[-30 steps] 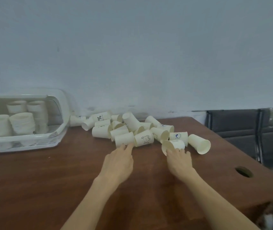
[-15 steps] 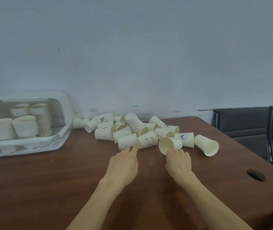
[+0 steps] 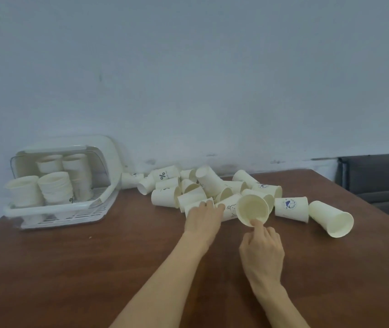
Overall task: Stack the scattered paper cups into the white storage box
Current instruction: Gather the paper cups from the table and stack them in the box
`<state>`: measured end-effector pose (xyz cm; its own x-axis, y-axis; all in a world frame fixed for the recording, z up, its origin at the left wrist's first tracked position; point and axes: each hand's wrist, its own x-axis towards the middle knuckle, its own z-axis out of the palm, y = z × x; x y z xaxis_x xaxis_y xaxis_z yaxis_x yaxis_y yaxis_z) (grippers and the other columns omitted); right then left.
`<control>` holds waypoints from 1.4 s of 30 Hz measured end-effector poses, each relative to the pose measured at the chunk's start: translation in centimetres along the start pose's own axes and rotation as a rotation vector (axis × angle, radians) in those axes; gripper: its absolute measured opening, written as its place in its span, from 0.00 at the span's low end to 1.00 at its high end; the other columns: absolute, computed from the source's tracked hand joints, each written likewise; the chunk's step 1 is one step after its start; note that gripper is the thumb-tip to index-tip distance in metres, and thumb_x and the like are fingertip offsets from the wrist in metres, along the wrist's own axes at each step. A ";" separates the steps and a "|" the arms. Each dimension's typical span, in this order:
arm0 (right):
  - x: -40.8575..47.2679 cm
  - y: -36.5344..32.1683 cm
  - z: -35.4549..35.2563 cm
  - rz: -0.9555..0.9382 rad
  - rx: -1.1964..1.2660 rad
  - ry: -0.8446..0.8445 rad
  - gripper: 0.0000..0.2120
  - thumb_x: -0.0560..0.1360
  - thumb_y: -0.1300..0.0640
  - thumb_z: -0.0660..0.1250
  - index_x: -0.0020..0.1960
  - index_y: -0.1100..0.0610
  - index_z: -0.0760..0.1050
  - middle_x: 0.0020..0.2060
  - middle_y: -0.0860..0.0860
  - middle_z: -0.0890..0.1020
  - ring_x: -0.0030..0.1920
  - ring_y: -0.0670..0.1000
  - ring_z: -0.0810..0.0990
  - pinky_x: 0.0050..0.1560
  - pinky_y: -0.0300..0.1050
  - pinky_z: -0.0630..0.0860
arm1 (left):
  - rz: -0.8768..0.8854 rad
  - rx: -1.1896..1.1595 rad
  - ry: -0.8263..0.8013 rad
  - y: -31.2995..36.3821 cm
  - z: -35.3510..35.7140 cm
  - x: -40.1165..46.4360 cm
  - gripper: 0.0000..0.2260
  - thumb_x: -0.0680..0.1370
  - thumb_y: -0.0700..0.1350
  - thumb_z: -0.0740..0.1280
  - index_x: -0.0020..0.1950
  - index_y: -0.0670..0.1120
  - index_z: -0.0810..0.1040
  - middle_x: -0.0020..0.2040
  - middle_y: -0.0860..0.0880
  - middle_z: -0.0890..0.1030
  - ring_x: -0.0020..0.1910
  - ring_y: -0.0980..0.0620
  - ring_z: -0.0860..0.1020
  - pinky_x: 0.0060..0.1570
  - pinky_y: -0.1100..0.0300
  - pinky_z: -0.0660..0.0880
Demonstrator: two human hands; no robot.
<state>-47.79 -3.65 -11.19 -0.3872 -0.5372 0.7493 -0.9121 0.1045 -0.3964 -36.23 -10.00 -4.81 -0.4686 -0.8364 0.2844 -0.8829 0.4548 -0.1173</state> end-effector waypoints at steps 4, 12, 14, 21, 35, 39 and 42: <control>0.1 0.1 0.1 0.022 0.047 0.011 0.15 0.61 0.73 0.71 0.47 0.65 0.80 0.28 0.54 0.77 0.31 0.56 0.75 0.33 0.49 0.75 | 0.047 0.124 -0.016 -0.6 0.6 1.8 0.18 0.78 0.34 0.58 0.67 0.44 0.68 0.57 0.42 0.74 0.54 0.41 0.74 0.41 0.52 0.65; -0.1 0.2 0.4 0.054 0.049 -0.021 0.15 0.62 0.72 0.71 0.47 0.64 0.79 0.28 0.54 0.77 0.32 0.55 0.75 0.34 0.49 0.75 | 0.044 0.217 -0.053 -0.9 1.6 2.7 0.17 0.76 0.37 0.66 0.65 0.42 0.69 0.57 0.43 0.75 0.53 0.43 0.77 0.40 0.53 0.66; -0.1 0.2 0.4 0.051 0.046 -0.010 0.15 0.61 0.73 0.71 0.47 0.64 0.79 0.28 0.54 0.77 0.32 0.56 0.75 0.33 0.49 0.75 | 0.041 0.221 -0.068 -1.0 1.6 2.7 0.19 0.75 0.39 0.69 0.64 0.42 0.69 0.58 0.43 0.75 0.54 0.43 0.76 0.40 0.53 0.66; -0.1 0.1 0.1 0.052 0.041 -0.018 0.15 0.60 0.73 0.71 0.46 0.64 0.79 0.27 0.54 0.77 0.32 0.57 0.75 0.33 0.50 0.75 | 0.018 0.258 -0.071 -2.1 1.0 1.9 0.18 0.75 0.39 0.69 0.63 0.43 0.71 0.58 0.44 0.75 0.54 0.45 0.76 0.41 0.55 0.65; -0.3 -0.4 -0.5 0.040 0.055 -0.056 0.12 0.64 0.71 0.70 0.47 0.65 0.79 0.27 0.54 0.77 0.33 0.56 0.74 0.35 0.49 0.74 | -0.012 0.178 0.084 -4.1 -0.8 -4.2 0.12 0.78 0.39 0.63 0.62 0.42 0.70 0.54 0.45 0.75 0.50 0.45 0.77 0.37 0.55 0.63; -0.5 -0.6 -0.7 0.012 0.055 -0.027 0.11 0.64 0.71 0.70 0.45 0.65 0.79 0.26 0.54 0.75 0.31 0.56 0.73 0.34 0.49 0.73 | -0.015 0.126 0.225 -4.6 -1.6 -6.0 0.15 0.61 0.45 0.80 0.41 0.45 0.79 0.32 0.48 0.77 0.27 0.49 0.75 0.25 0.61 0.58; -0.6 -0.7 -0.9 -0.008 0.055 -0.017 0.10 0.65 0.71 0.71 0.46 0.65 0.79 0.26 0.54 0.76 0.31 0.55 0.73 0.34 0.48 0.73 | -0.036 0.055 0.180 -4.8 -2.0 -7.7 0.14 0.66 0.43 0.77 0.48 0.43 0.78 0.37 0.46 0.78 0.30 0.49 0.76 0.27 0.59 0.61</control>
<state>-47.10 -2.64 -10.85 -0.3772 -0.5520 0.7437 -0.9063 0.0545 -0.4192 -28.34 -5.15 -4.57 -0.4281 -0.7813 0.4541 -0.9015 0.4043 -0.1543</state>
